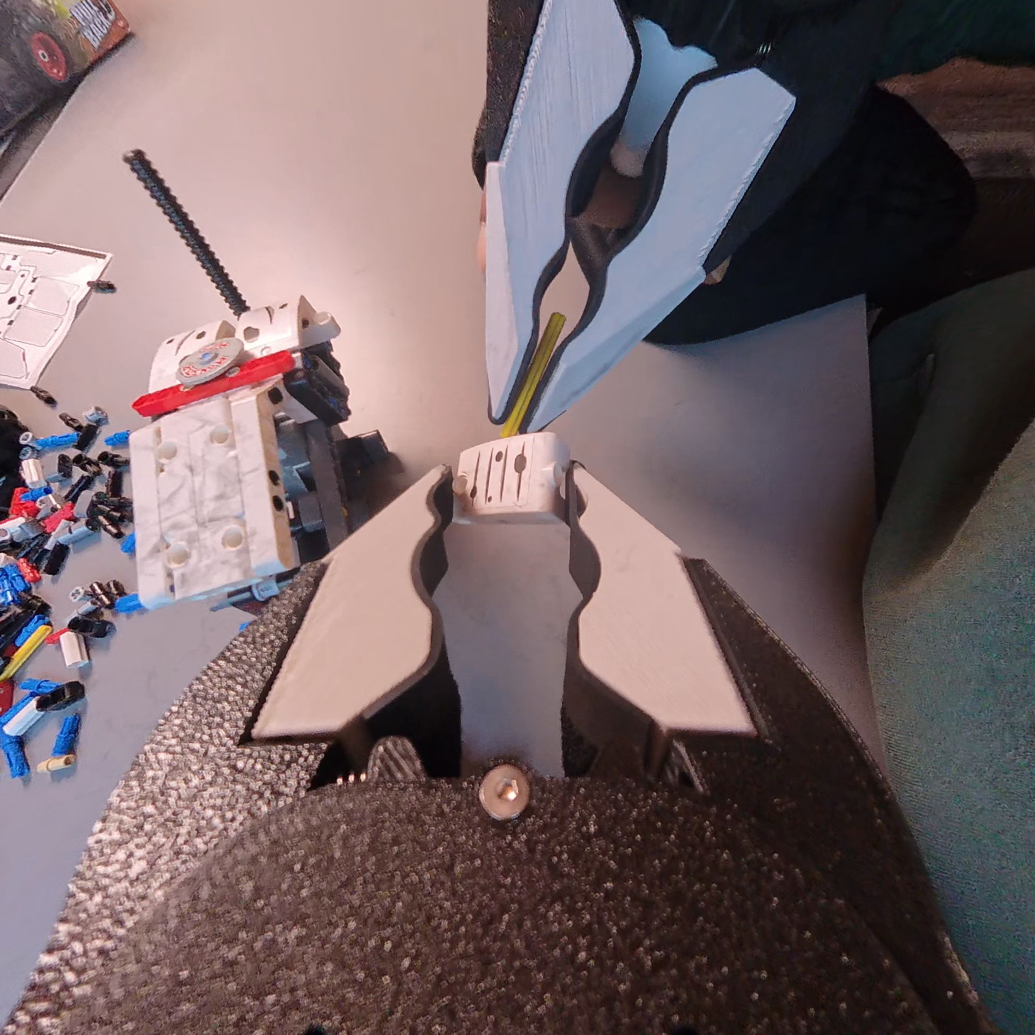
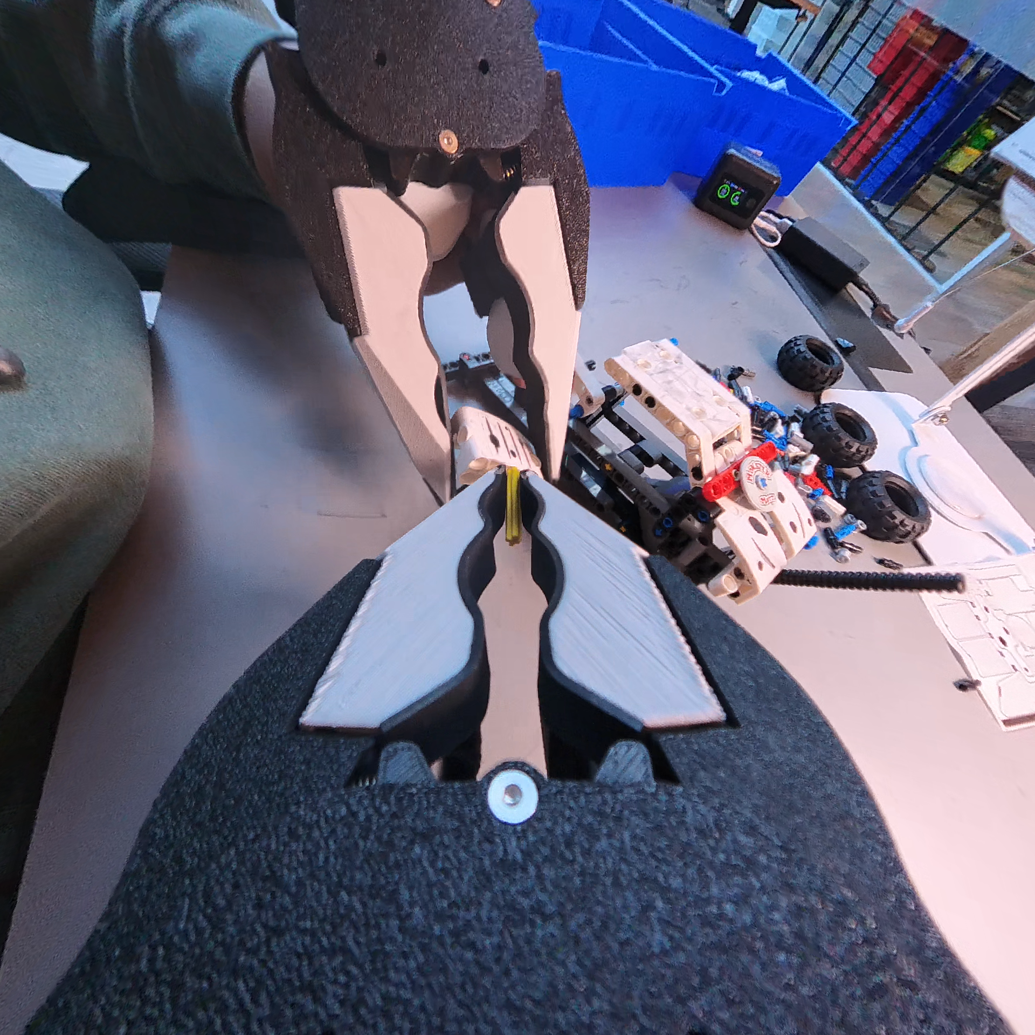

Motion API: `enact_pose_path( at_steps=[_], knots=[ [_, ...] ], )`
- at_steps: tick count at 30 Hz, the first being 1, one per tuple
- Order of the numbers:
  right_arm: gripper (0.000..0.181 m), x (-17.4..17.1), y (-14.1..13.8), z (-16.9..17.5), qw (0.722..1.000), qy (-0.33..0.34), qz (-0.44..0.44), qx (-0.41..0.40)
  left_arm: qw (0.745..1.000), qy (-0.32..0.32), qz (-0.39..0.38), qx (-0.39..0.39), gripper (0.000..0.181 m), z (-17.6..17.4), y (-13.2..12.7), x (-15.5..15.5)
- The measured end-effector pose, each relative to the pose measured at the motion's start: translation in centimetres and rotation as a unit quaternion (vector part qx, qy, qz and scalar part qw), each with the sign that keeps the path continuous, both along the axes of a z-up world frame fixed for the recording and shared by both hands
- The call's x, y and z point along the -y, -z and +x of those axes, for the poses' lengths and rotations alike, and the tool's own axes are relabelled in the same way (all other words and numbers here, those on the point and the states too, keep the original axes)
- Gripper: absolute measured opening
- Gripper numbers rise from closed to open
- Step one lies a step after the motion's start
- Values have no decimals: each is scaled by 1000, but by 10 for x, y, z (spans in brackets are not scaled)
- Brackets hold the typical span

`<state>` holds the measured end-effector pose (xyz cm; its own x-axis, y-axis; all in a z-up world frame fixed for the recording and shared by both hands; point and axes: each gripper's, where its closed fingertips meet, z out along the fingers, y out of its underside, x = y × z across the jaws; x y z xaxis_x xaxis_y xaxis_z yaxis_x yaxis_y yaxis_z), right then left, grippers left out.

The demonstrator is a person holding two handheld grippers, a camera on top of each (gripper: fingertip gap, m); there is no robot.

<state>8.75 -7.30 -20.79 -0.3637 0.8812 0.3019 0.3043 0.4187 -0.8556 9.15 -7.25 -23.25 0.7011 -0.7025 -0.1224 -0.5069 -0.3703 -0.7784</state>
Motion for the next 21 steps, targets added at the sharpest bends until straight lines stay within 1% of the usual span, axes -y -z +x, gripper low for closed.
enact_pose_path(
  at_steps=[1, 4, 6, 10, 14, 21],
  knots=[
    [3, 1, -4, 0, 1000, -2, -10, -6, 1000, 4, 6, 13, 39, 0, -4, 0],
    [3, 2, -16, 2, 999, -11, -39, -17, 996, 45, 42, 61, 39, 1, -18, 4],
    [3, 7, -24, 4, 998, -24, -58, -24, 990, 86, 55, 102, 39, 3, -28, 12],
    [3, 20, -35, 5, 995, -54, -76, -35, 978, 127, 59, 155, 39, 2, -37, 21],
    [3, 28, -29, 0, 995, -67, -67, -31, 969, 153, 47, 187, 39, 5, -39, 26],
    [3, 27, -21, 3, 995, -70, -65, -12, 969, 157, 29, 188, 38, 9, -31, 28]
  ],
)
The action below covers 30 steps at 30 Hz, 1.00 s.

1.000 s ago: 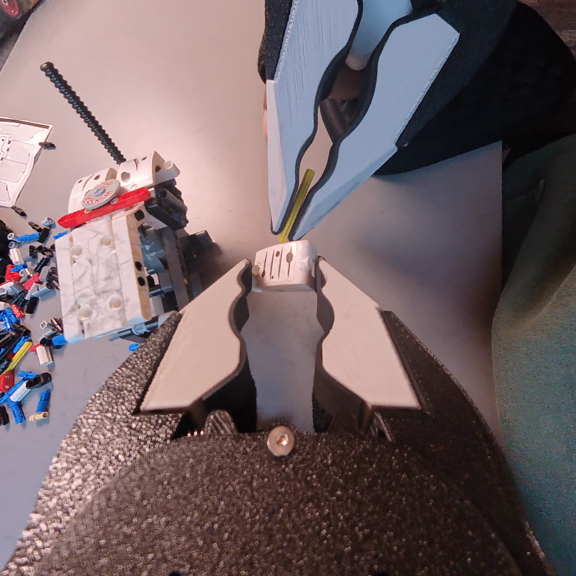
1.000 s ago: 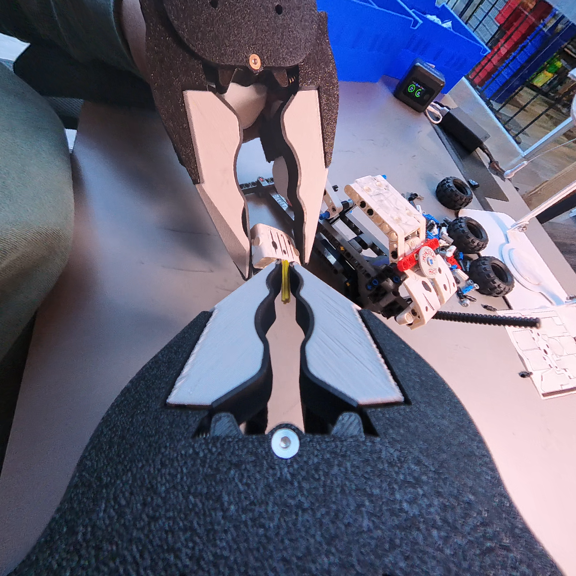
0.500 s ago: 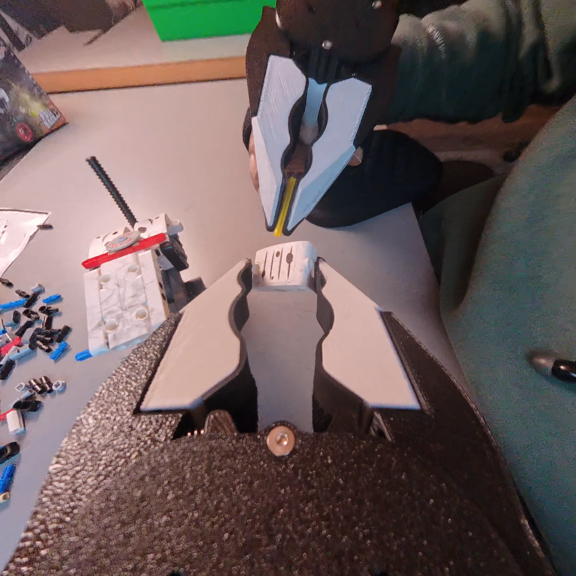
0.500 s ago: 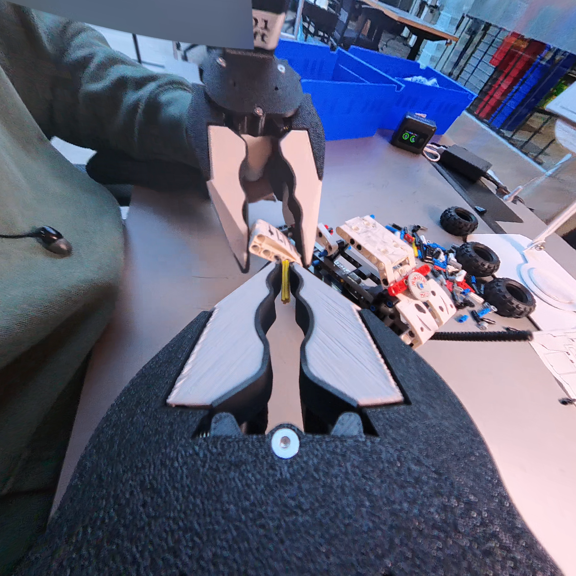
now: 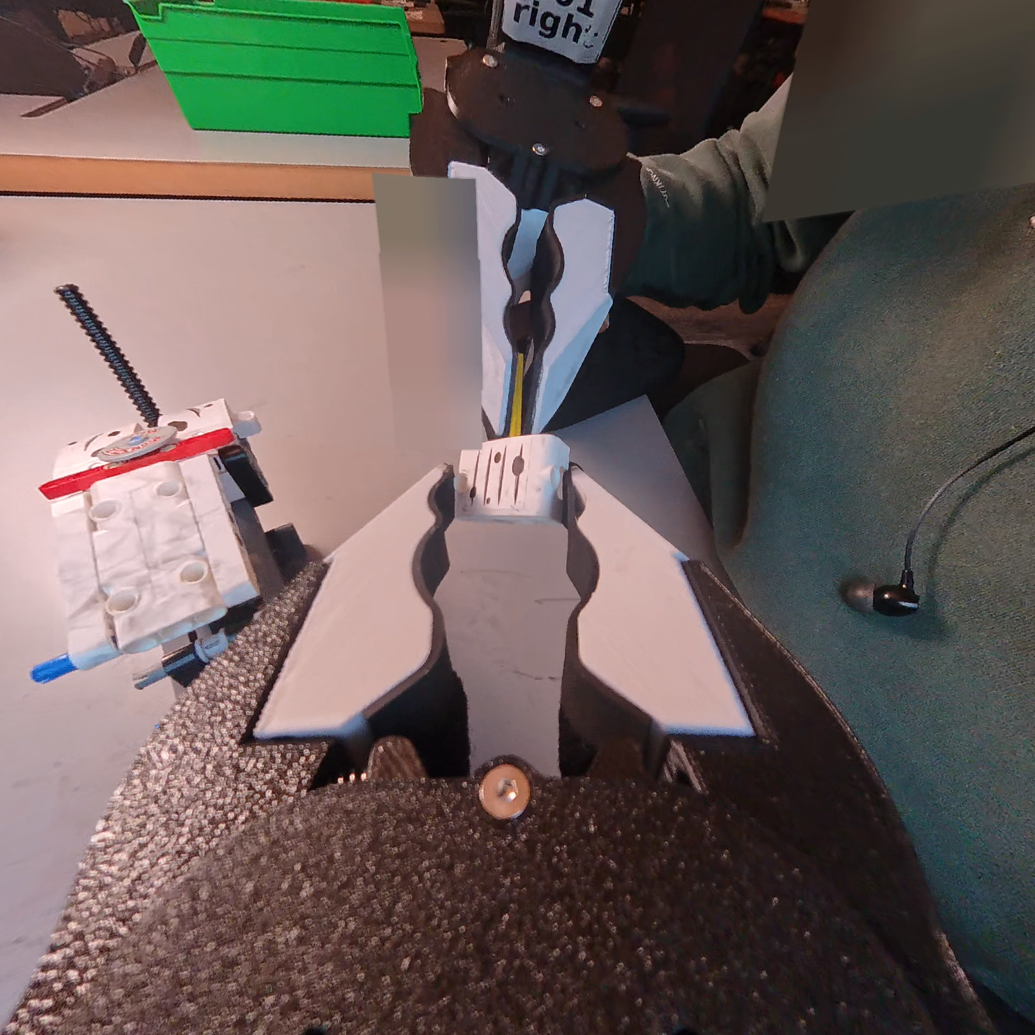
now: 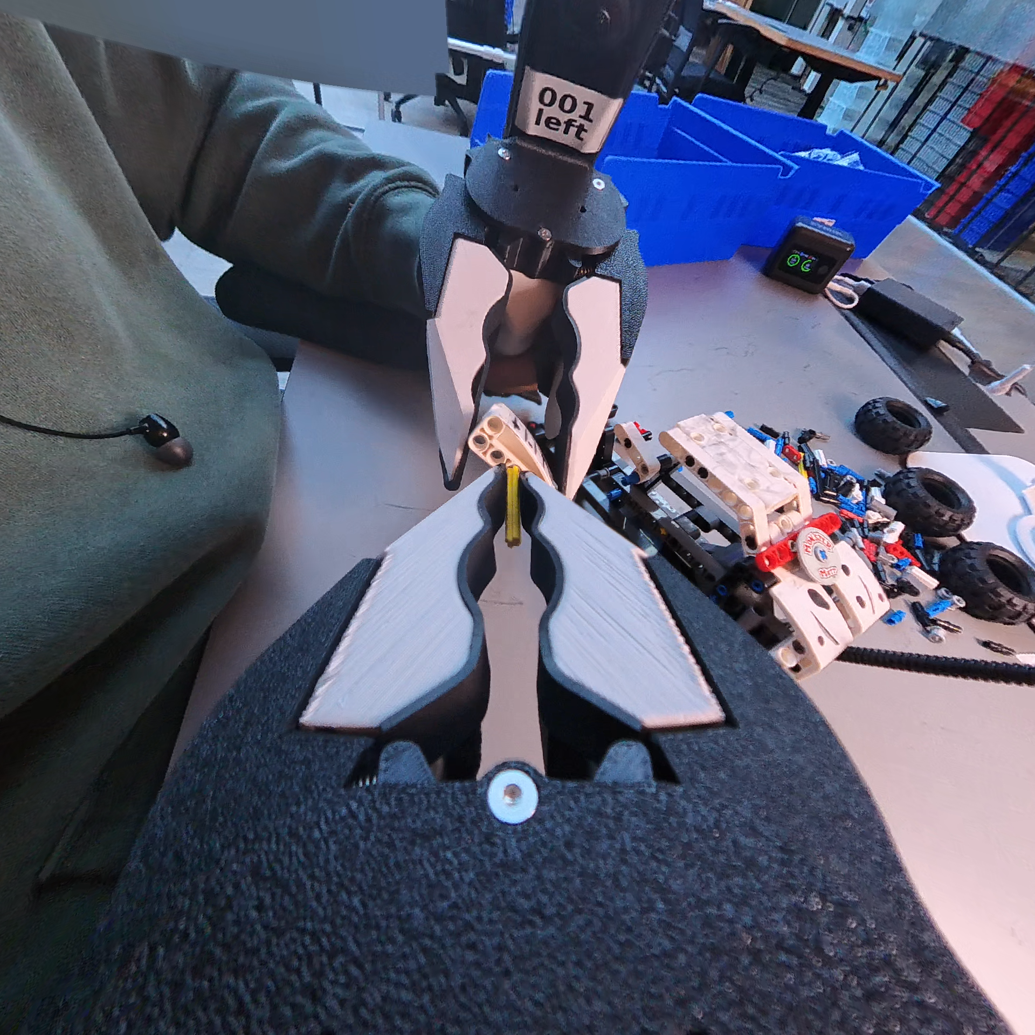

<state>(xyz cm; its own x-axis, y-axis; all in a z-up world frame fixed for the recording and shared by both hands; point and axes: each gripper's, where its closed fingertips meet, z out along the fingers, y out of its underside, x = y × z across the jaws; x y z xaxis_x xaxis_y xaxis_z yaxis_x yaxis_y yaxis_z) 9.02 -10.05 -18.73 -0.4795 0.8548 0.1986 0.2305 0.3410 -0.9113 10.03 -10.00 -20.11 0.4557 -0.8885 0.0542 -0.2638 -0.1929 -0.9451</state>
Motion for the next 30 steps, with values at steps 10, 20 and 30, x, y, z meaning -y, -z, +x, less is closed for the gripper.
enact_pose_path(
  at_steps=[10, 20, 30],
  knots=[
    [1, 10, 6, 3, 999, -14, -8, 37, 1000, 10, -9, 15, 12, 14, -2, 6],
    [3, -1, -11, -3, 1000, 8, 8, 21, 999, 3, 37, 2, 15, 6, -14, -4],
    [3, 2, -17, -10, 999, -11, -5, -30, 998, -7, 57, 35, 15, 0, -20, -1]
  ],
)
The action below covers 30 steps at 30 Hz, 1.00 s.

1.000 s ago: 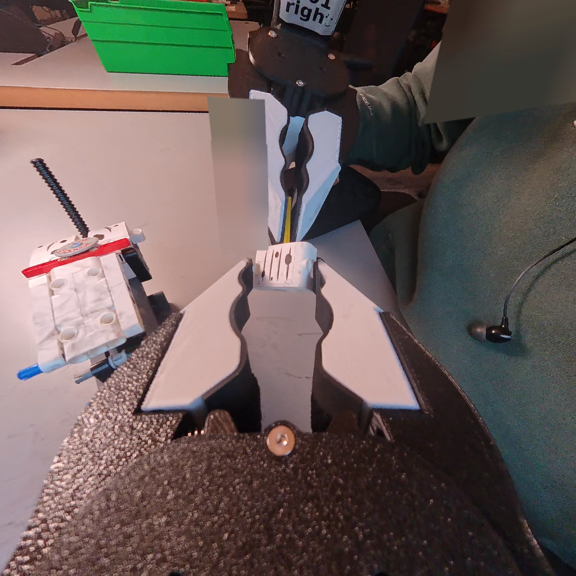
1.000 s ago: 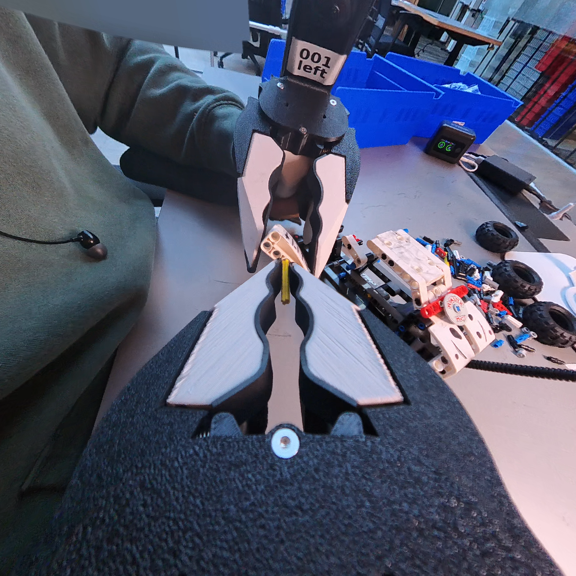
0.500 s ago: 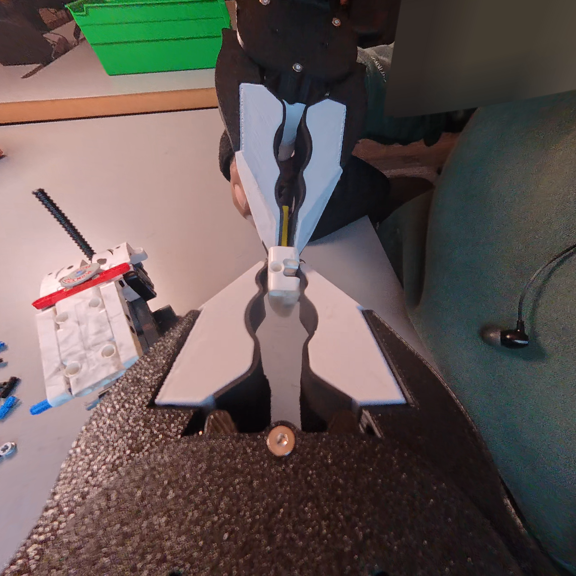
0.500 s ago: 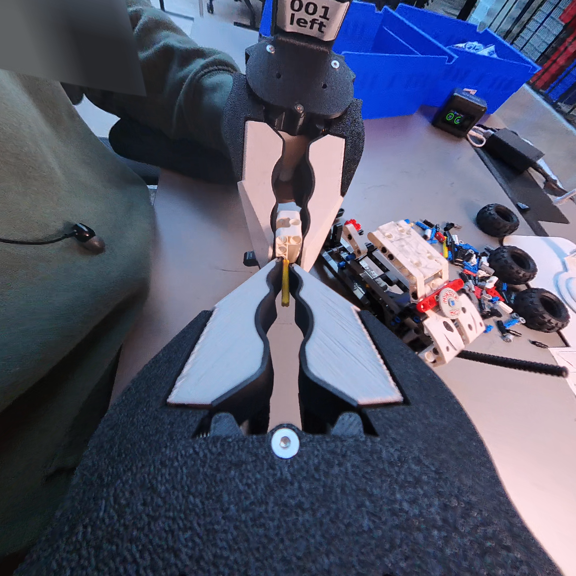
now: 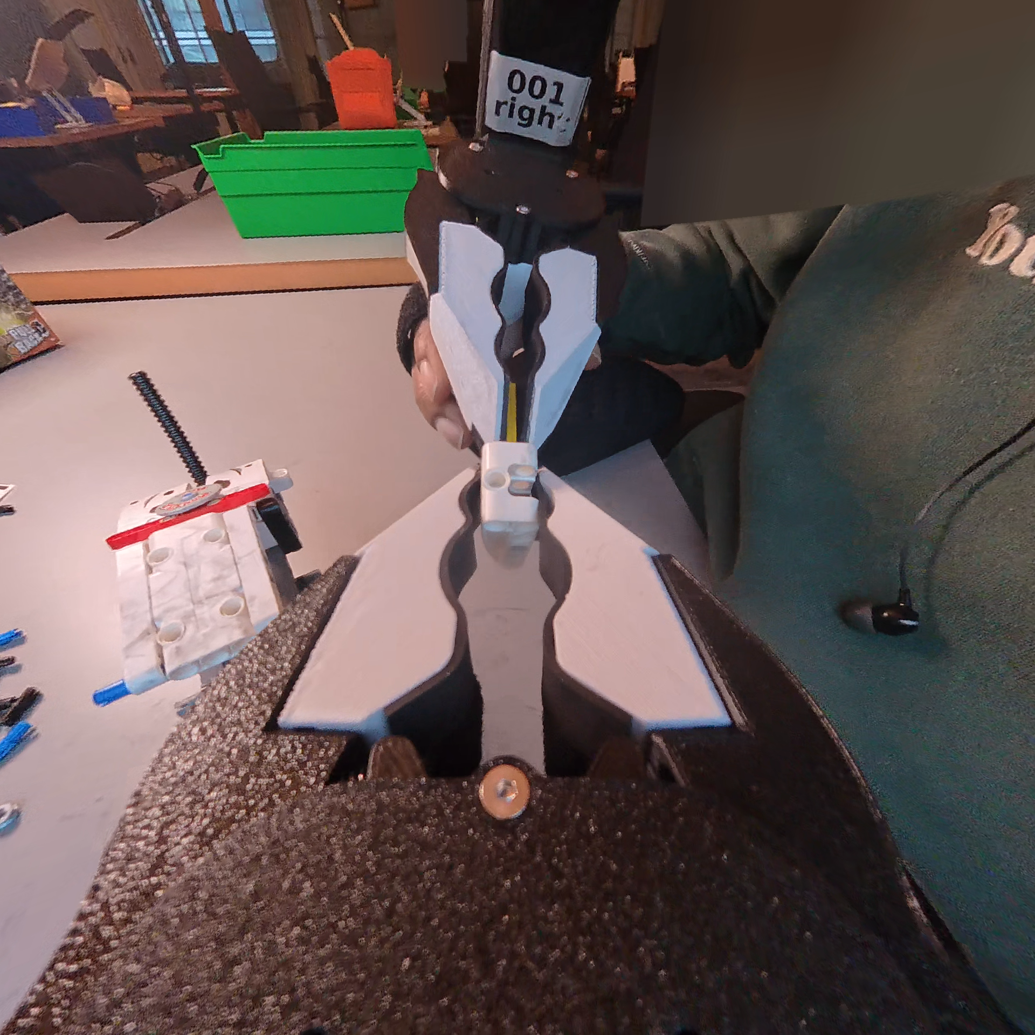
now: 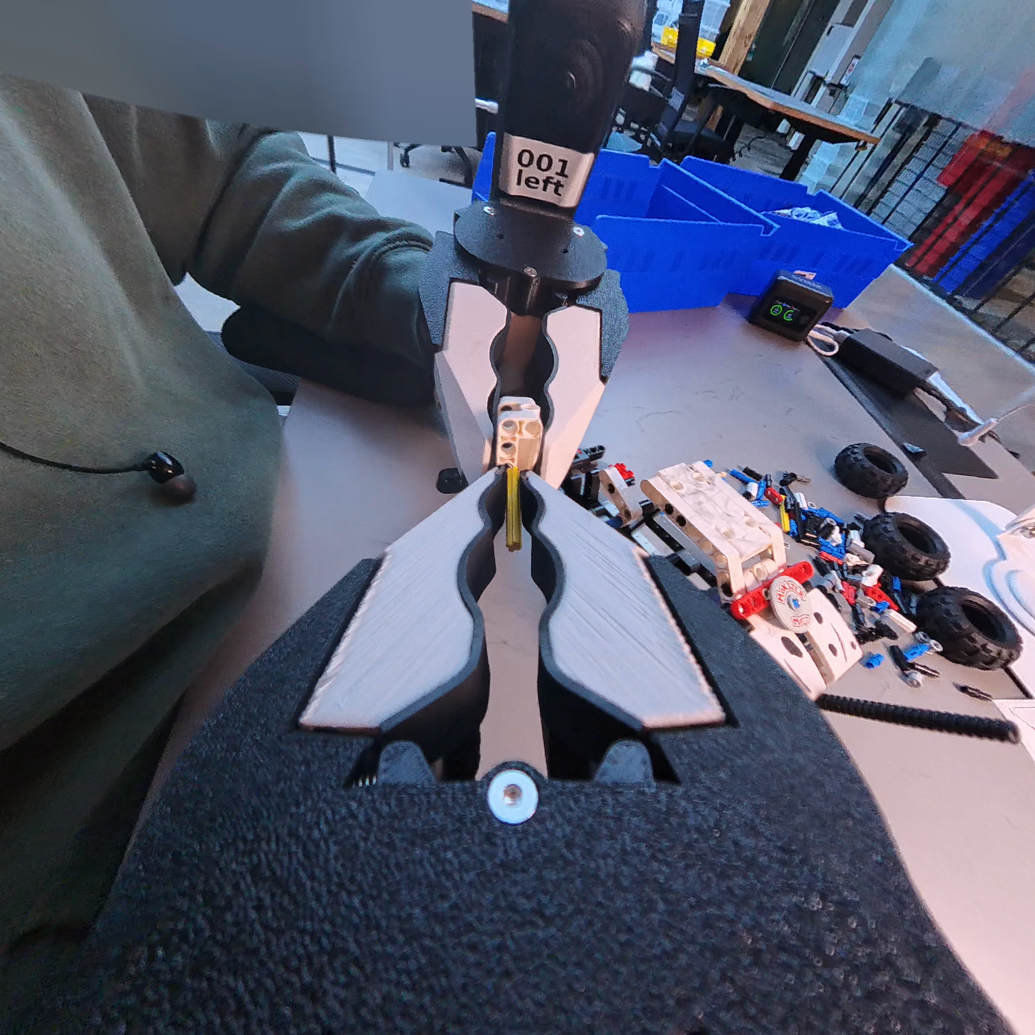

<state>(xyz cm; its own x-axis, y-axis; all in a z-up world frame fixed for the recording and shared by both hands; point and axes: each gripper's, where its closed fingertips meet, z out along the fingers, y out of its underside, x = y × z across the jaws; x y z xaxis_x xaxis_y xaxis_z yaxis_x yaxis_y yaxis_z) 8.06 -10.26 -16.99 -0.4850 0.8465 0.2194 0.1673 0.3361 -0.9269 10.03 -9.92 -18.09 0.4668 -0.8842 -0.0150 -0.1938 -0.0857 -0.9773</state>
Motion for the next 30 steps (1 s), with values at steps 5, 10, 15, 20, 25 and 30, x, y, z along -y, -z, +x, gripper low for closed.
enact_pose_path(
  at_steps=[5, 10, 15, 20, 25, 30],
  knots=[
    [3, -12, 6, -4, 999, 19, 11, -23, 990, -104, 8, -96, 15, -21, 19, -25],
    [3, -42, 23, -8, 996, 76, 53, -15, 939, -214, 1, -268, 15, -51, 51, -46],
    [4, -40, 27, -11, 996, 74, 58, -8, 927, -230, 9, -296, 15, -54, 52, -47],
    [4, -35, 32, -14, 995, 70, 66, -1, 926, -227, 18, -302, 15, -54, 53, -44],
    [4, -34, 35, -15, 995, 72, 68, 2, 925, -236, 31, -296, 15, -54, 47, -44],
    [4, -34, 34, -14, 995, 74, 67, -2, 926, -235, 28, -293, 15, -53, 47, -44]
  ],
)
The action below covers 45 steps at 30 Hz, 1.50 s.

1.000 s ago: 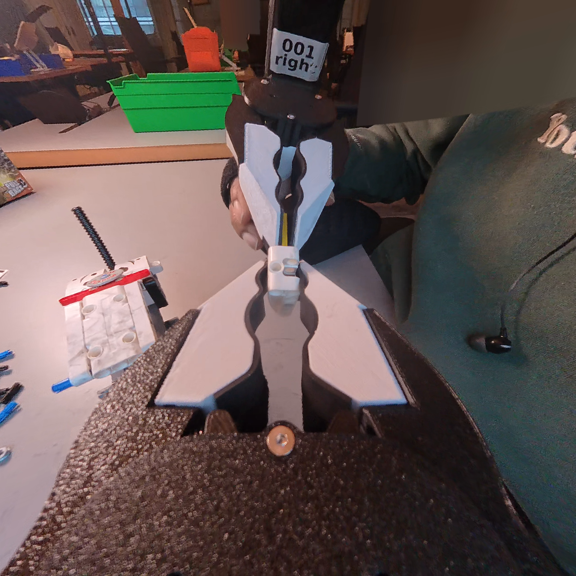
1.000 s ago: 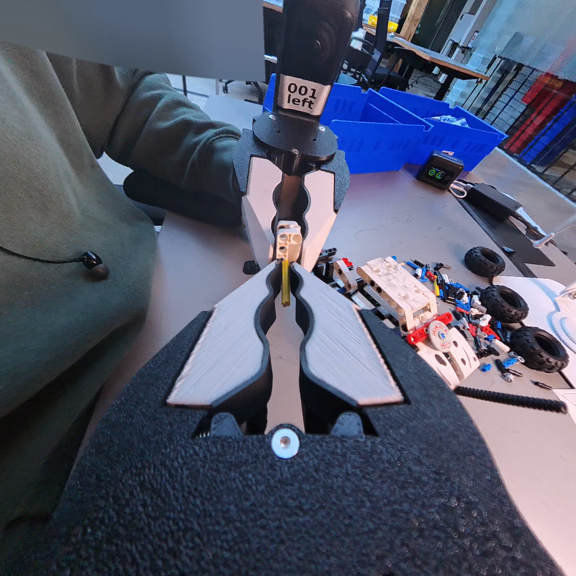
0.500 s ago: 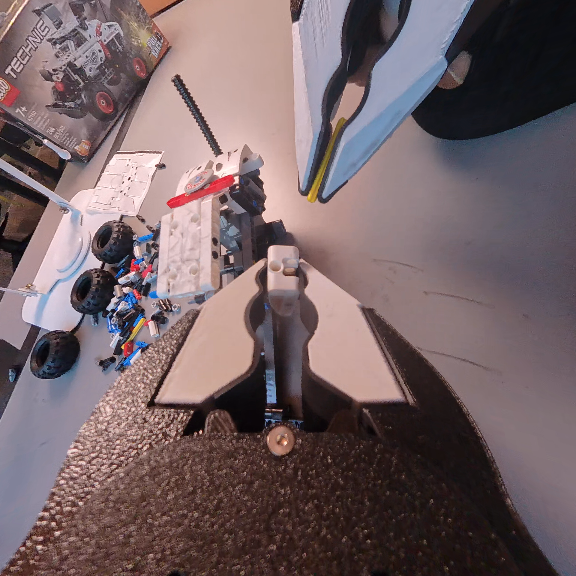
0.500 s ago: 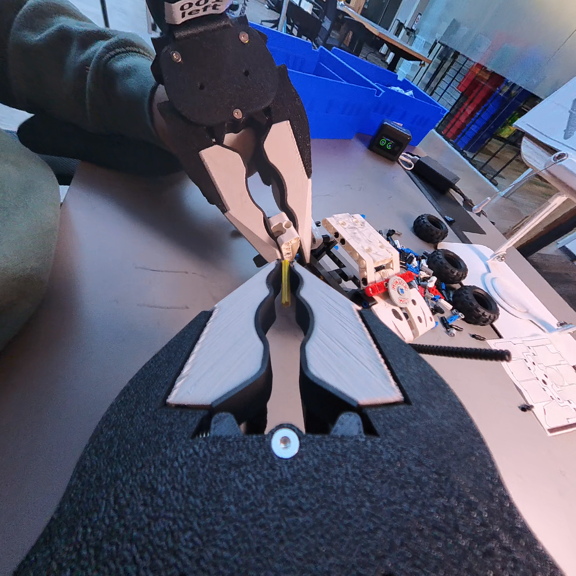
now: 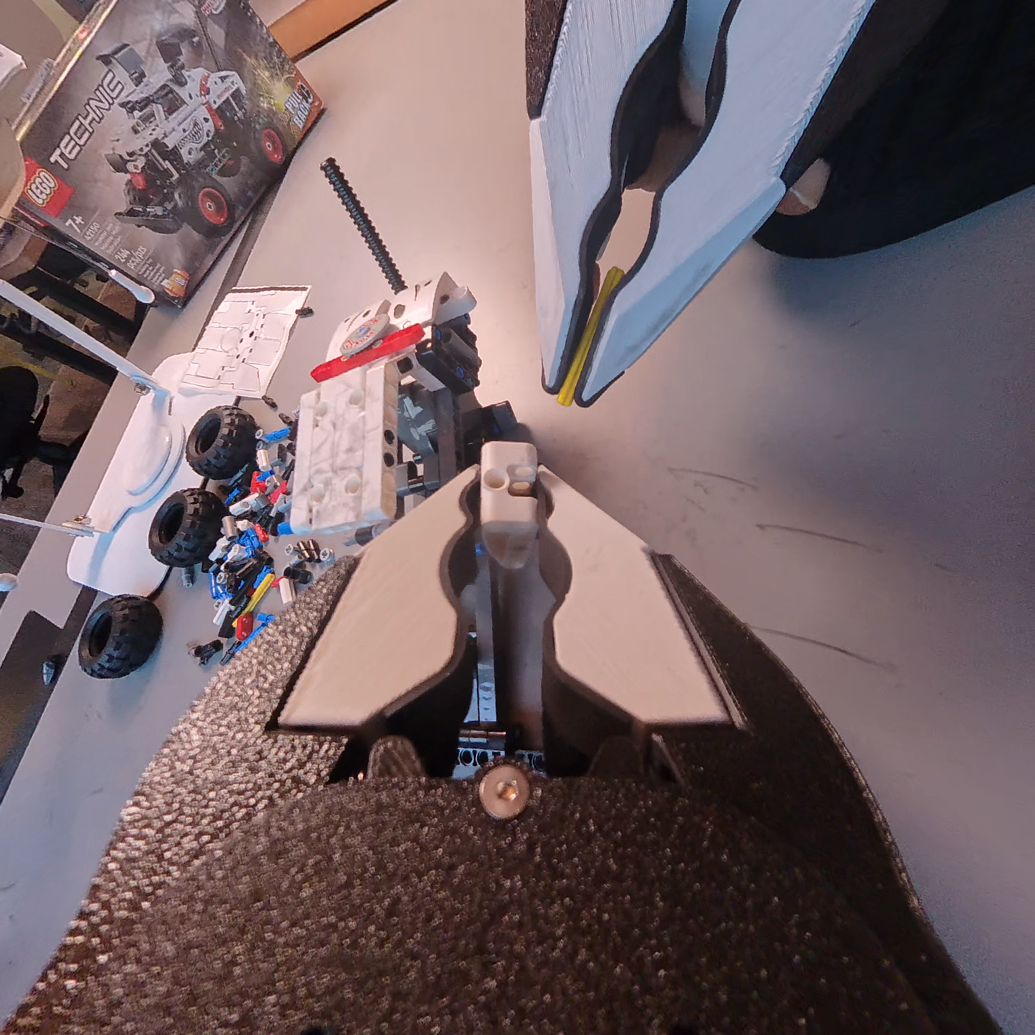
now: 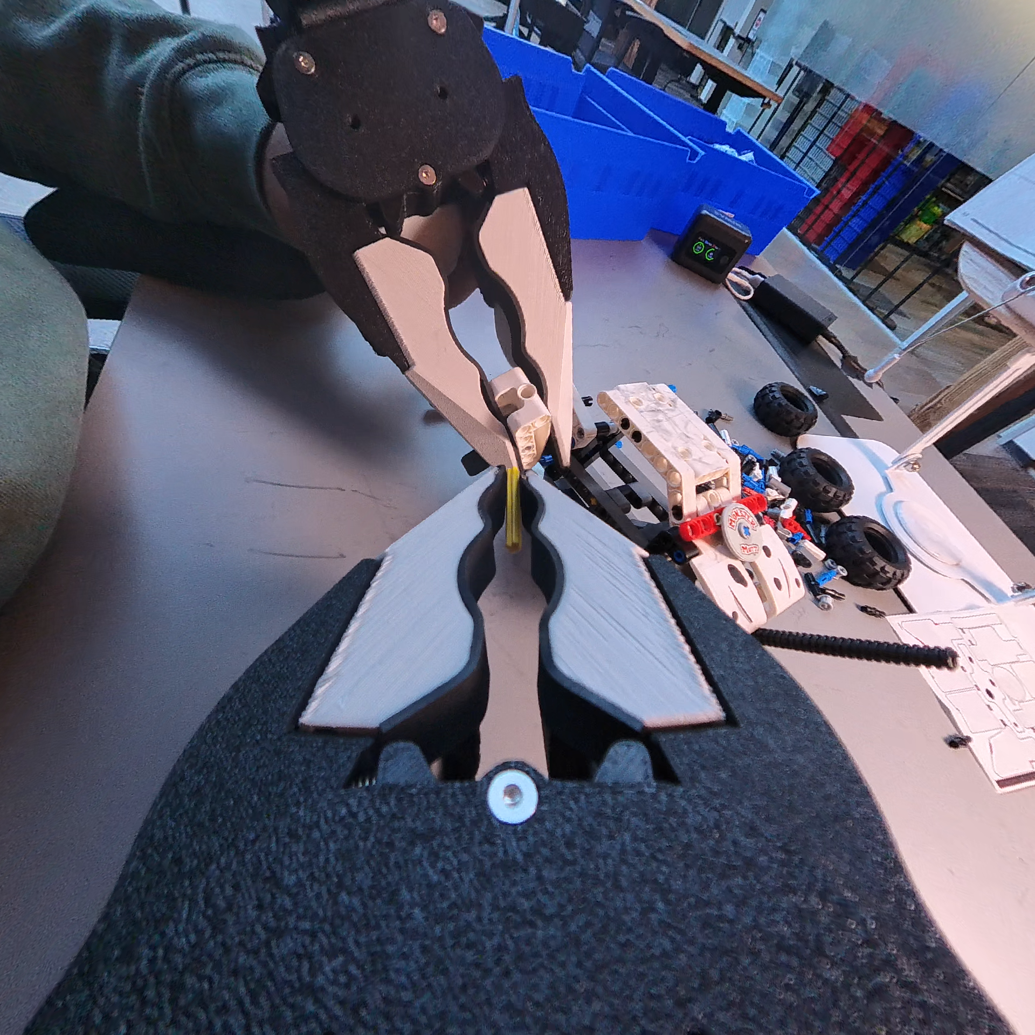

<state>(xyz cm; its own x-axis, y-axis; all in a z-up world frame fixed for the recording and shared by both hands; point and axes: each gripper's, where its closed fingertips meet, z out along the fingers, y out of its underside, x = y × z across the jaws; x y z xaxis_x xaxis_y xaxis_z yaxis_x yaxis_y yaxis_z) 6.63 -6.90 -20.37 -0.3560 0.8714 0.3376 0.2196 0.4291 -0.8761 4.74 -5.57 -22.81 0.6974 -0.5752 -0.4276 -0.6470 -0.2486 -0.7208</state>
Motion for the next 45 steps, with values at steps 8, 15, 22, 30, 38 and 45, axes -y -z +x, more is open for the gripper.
enact_pose_path(
  at_steps=[8, 15, 22, 30, 38, 45],
  knots=[
    [3, 9, -13, 4, 998, -24, -56, -21, 978, 119, -33, 167, 15, 24, -11, 17],
    [4, 16, -7, 9, 997, -46, -53, -9, 960, 178, -56, 208, 16, 41, -8, 29],
    [4, 27, -7, 13, 996, -72, -59, -3, 951, 199, -72, 228, 20, 50, -8, 34],
    [4, 16, -3, 10, 998, -44, -41, 0, 971, 167, -93, 143, 25, 36, 4, 29],
    [3, -9, 9, 7, 1000, 10, -4, 22, 957, 136, -195, 167, 41, 27, 20, 41],
    [4, -13, 14, 6, 999, 23, 14, 32, 959, 94, -228, 139, 67, 38, 40, 34]
  ],
)
